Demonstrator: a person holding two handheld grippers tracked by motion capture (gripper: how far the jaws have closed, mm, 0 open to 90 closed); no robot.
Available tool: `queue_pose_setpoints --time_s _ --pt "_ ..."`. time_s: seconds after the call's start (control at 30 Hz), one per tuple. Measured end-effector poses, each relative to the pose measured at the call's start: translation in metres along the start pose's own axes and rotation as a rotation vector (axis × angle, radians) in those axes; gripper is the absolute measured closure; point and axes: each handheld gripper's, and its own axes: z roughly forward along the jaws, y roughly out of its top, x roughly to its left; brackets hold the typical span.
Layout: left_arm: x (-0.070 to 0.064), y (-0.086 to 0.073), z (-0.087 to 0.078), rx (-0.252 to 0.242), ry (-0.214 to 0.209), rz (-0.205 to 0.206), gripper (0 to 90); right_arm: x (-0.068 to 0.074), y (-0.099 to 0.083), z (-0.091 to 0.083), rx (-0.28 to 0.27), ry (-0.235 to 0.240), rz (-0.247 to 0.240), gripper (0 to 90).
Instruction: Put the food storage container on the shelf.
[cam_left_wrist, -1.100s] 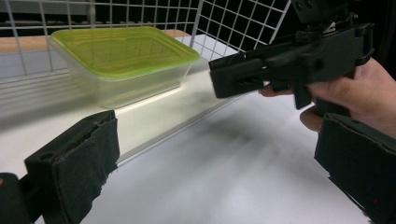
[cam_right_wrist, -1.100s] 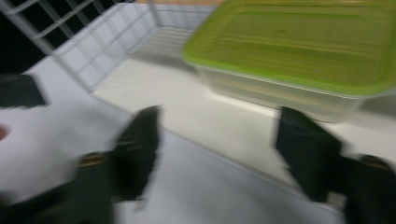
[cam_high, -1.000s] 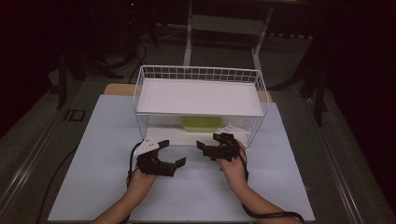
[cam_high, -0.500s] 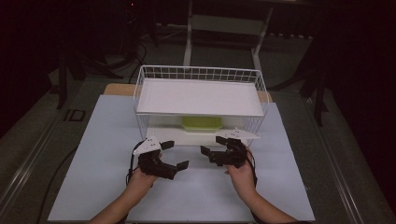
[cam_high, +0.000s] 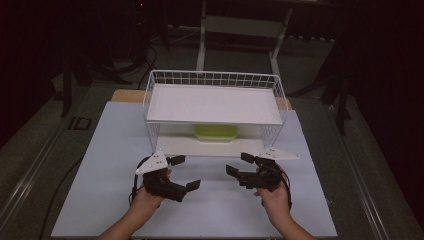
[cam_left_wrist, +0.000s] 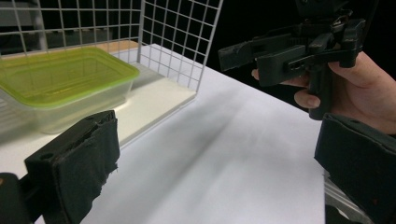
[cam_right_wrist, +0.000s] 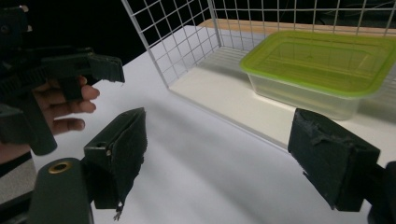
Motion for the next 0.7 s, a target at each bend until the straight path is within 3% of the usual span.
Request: queue_pose_setpoints --time_s 0.17,0.33,0.4,0.7 --pt "-0.005 -0.003 -0.007 0.001 -0.006 0.004 0.5 0.003 -0.007 -0.012 0.006 -0.008 -0.054 19.5" --pt "-0.005 -0.011 -0.016 0.001 0.008 0.004 0.5 0.004 -0.015 -0.023 0.009 -0.019 -0.062 19.5" --pt "-0.004 -0.016 -0.02 0.002 0.013 0.002 0.5 0.005 -0.019 -0.028 0.007 -0.044 -0.084 19.5" --pt "-0.003 -0.032 -0.035 0.009 0.039 -0.014 0.5 0.005 -0.035 -0.04 0.043 -0.042 -0.113 19.4"
